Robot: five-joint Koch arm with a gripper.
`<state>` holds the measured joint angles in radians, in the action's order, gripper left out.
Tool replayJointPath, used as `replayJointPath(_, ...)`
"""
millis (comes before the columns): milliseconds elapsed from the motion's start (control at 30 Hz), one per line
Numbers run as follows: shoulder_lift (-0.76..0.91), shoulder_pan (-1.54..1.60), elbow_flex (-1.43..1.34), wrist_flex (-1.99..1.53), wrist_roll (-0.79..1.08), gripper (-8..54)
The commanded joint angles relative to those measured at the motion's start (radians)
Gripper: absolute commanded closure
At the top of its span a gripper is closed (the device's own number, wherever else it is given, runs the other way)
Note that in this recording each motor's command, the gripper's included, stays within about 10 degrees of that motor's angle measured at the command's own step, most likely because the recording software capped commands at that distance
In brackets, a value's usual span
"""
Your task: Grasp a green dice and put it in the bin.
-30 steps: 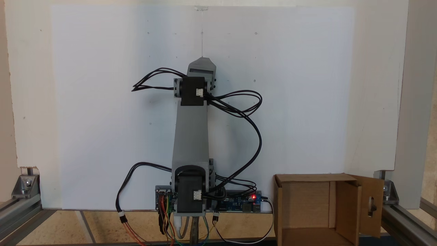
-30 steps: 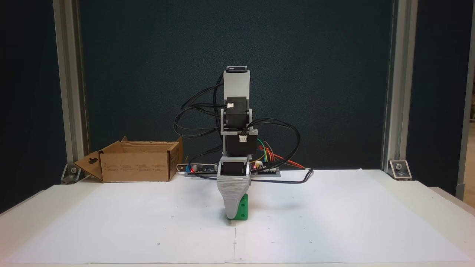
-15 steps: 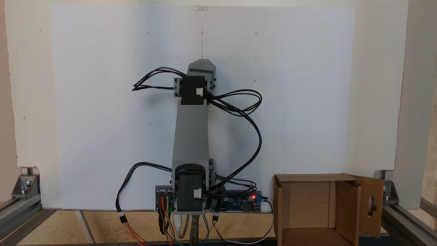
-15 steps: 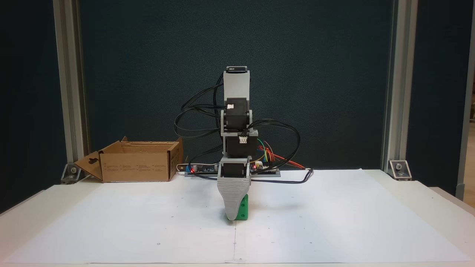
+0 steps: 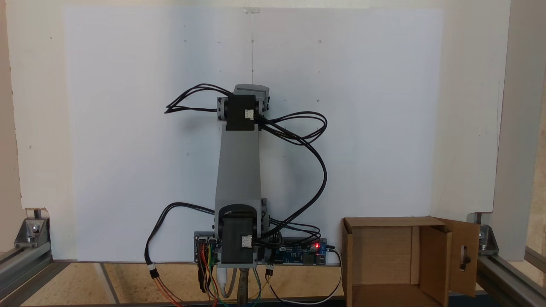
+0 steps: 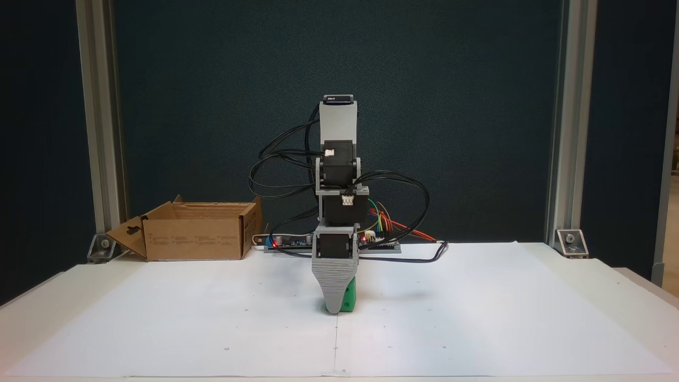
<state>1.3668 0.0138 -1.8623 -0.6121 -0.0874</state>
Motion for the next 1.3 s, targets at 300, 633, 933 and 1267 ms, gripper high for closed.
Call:
replayJointPath(300,0.124,-0.064,0.324,-0.420,-0.017,34.1)
replayJointPath(633,0.199,-0.106,0.730,-0.897,-0.017,34.1)
replayJointPath(933,0.199,-0.272,0.736,-0.873,0.046,34.1)
replayJointPath(1267,0.199,-0.839,0.749,-0.666,0.264,34.1)
